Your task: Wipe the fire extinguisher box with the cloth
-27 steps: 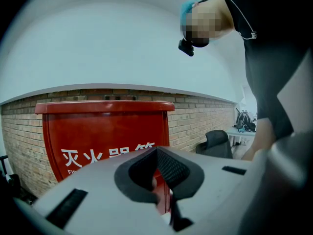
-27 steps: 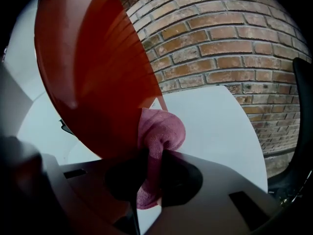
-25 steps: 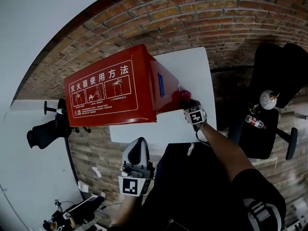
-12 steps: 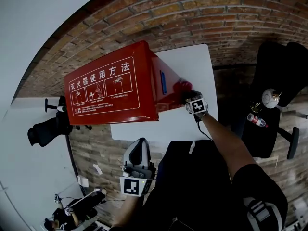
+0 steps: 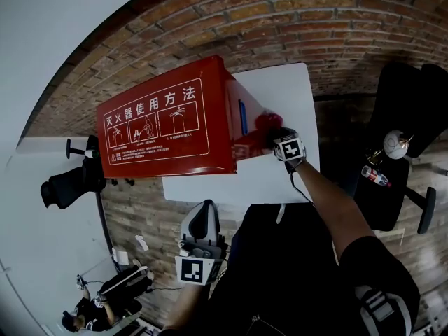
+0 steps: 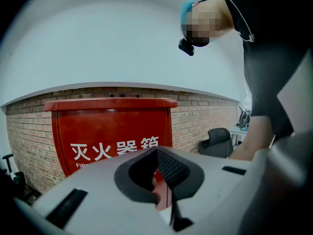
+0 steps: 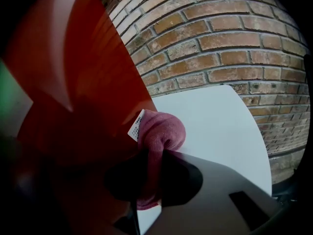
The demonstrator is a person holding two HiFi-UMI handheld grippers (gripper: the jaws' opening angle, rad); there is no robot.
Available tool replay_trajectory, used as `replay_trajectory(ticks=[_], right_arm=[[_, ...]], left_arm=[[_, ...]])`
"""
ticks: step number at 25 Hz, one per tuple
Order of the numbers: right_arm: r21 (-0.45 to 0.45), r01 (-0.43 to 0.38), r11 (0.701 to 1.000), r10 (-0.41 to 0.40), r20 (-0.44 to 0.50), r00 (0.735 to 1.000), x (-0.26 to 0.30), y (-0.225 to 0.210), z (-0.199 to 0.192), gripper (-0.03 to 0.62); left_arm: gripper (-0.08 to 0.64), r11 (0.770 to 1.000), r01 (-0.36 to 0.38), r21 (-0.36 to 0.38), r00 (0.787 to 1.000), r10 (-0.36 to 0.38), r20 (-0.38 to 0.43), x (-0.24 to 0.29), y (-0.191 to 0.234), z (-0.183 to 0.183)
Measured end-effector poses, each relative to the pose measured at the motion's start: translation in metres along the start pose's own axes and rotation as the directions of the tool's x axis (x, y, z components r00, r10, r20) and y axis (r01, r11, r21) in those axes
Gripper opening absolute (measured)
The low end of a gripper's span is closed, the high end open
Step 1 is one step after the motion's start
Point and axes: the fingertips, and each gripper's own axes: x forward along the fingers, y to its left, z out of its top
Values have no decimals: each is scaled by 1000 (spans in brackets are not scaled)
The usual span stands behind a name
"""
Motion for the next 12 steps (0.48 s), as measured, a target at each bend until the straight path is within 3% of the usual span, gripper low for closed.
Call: replay_trajectory(ticks=[12], right_arm=[[-3,-35,999,35,70,997,-23,13,22,71]], left_arm=[[48,1000,19,4,999,-20,27,4,-5,8]])
